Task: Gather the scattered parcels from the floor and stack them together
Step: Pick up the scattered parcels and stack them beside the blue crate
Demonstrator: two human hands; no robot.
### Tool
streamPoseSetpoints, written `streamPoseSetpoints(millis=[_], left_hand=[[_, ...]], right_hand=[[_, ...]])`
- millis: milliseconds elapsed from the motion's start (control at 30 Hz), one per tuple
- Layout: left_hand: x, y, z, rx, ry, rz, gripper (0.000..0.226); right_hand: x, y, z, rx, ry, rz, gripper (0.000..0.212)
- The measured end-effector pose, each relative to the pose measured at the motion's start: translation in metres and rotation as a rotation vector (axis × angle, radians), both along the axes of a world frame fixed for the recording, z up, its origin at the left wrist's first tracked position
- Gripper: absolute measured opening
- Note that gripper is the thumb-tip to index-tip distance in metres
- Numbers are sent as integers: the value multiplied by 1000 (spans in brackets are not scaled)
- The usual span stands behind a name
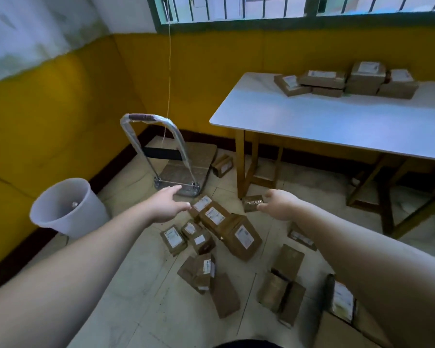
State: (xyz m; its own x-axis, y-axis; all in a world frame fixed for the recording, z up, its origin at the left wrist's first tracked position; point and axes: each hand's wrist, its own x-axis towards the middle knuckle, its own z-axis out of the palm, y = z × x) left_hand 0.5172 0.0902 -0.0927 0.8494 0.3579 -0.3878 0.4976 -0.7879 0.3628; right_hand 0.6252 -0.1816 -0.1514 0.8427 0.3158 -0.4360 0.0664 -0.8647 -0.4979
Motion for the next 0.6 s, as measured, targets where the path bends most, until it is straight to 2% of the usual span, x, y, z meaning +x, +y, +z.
streamPoseSetpoints(millis=[367, 600], left_hand=[[124, 36, -35, -99, 82, -302, 68], [188, 73, -83, -158, 177, -520, 68]], right_hand=[[44, 22, -38, -12, 46, -332, 61], [44, 75, -79, -17, 172, -517, 66]])
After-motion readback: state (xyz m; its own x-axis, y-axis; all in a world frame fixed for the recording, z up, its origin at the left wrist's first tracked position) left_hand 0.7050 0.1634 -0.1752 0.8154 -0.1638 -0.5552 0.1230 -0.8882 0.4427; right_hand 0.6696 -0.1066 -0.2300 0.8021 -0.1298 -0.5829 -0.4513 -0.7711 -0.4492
